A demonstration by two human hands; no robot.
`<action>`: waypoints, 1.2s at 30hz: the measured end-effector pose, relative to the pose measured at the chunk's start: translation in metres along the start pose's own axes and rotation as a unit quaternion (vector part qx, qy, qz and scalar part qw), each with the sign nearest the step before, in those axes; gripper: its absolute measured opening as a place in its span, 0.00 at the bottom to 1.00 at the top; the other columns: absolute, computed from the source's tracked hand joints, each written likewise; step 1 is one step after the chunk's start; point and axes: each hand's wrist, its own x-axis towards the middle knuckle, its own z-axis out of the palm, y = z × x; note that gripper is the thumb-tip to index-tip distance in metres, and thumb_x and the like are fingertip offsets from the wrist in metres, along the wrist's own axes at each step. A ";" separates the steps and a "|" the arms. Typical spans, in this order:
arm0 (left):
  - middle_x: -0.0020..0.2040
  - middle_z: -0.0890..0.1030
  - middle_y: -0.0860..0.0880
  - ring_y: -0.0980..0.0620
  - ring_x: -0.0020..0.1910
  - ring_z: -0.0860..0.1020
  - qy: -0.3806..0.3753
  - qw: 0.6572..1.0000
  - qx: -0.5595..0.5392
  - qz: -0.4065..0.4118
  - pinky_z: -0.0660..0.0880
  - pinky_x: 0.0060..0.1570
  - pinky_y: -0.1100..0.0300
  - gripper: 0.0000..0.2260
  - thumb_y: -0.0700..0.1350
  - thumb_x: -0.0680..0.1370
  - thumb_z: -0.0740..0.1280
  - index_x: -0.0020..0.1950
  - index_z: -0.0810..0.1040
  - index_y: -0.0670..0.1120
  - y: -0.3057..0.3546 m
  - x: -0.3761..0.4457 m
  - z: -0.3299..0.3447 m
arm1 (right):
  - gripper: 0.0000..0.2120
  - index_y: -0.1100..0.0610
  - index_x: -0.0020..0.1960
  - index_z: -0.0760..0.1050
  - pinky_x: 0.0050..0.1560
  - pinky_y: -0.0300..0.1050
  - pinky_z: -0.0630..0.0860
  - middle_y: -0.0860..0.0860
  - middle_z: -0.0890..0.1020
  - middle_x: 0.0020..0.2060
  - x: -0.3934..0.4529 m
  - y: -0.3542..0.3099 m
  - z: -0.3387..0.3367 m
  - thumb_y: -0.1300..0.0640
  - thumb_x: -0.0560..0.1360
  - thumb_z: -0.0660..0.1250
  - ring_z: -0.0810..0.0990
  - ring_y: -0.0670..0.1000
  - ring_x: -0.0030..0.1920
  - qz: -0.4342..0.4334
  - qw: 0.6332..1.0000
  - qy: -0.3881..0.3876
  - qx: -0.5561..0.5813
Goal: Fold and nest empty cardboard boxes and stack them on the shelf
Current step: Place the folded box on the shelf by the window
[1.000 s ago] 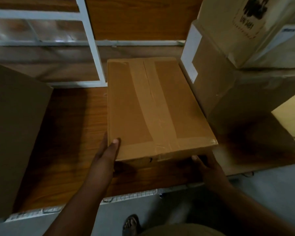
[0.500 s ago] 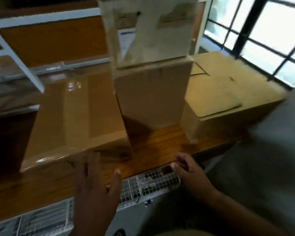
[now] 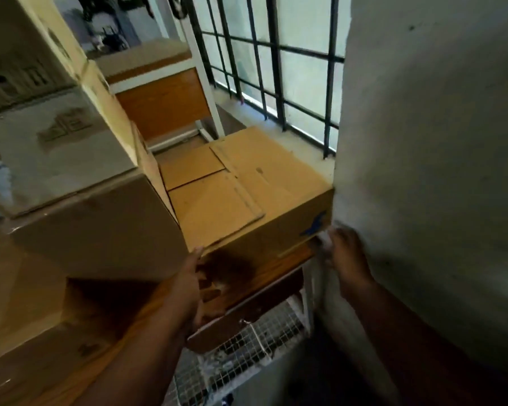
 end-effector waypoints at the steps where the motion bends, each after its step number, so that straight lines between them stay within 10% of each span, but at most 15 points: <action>1: 0.69 0.79 0.40 0.34 0.65 0.78 0.003 1.000 -0.018 -0.007 0.79 0.54 0.36 0.43 0.77 0.67 0.69 0.74 0.76 0.52 0.003 0.005 0.006 | 0.14 0.46 0.60 0.81 0.62 0.67 0.82 0.51 0.85 0.57 0.017 0.000 0.000 0.39 0.84 0.64 0.85 0.55 0.56 0.017 1.000 -0.005 0.010; 7: 0.59 0.83 0.40 0.36 0.61 0.80 0.055 0.998 -0.036 0.021 0.77 0.65 0.35 0.27 0.71 0.74 0.71 0.61 0.80 0.52 0.007 0.032 0.032 | 0.29 0.52 0.61 0.82 0.61 0.62 0.84 0.57 0.85 0.55 0.069 0.002 0.019 0.29 0.73 0.76 0.85 0.60 0.56 0.176 0.954 -0.075 0.233; 14: 0.66 0.83 0.37 0.37 0.60 0.81 0.050 0.995 -0.069 0.048 0.78 0.45 0.49 0.32 0.74 0.73 0.70 0.68 0.79 0.55 0.015 0.052 0.029 | 0.53 0.44 0.74 0.74 0.67 0.68 0.80 0.53 0.81 0.69 0.098 -0.006 0.034 0.20 0.56 0.80 0.82 0.63 0.66 0.176 0.937 -0.105 0.282; 20: 0.69 0.83 0.41 0.35 0.67 0.80 0.044 0.991 -0.099 0.076 0.78 0.48 0.48 0.29 0.73 0.78 0.64 0.72 0.79 0.57 0.012 0.060 0.020 | 0.29 0.44 0.62 0.76 0.65 0.68 0.79 0.53 0.83 0.57 0.078 -0.053 0.055 0.31 0.69 0.78 0.83 0.62 0.60 0.177 0.943 -0.084 0.268; 24: 0.66 0.84 0.40 0.32 0.65 0.79 0.014 0.991 -0.127 0.048 0.75 0.64 0.33 0.35 0.77 0.71 0.67 0.70 0.78 0.58 0.019 0.061 0.010 | 0.49 0.46 0.80 0.69 0.70 0.72 0.74 0.56 0.80 0.65 0.064 -0.073 0.070 0.36 0.65 0.84 0.78 0.64 0.67 0.188 0.944 -0.066 0.263; 32: 0.68 0.80 0.40 0.32 0.65 0.78 -0.009 0.994 -0.105 0.029 0.74 0.66 0.30 0.53 0.82 0.51 0.75 0.71 0.78 0.58 0.026 0.042 -0.002 | 0.50 0.44 0.81 0.66 0.71 0.67 0.72 0.55 0.75 0.73 0.046 -0.082 0.066 0.32 0.64 0.82 0.73 0.63 0.72 0.197 0.947 -0.046 0.249; 36: 0.71 0.77 0.37 0.28 0.67 0.76 -0.055 0.992 -0.109 0.007 0.73 0.65 0.26 0.49 0.82 0.57 0.73 0.73 0.78 0.59 0.024 0.024 -0.004 | 0.54 0.42 0.81 0.65 0.66 0.63 0.74 0.54 0.75 0.73 0.032 -0.073 0.055 0.30 0.62 0.83 0.74 0.61 0.70 0.193 0.944 -0.049 0.262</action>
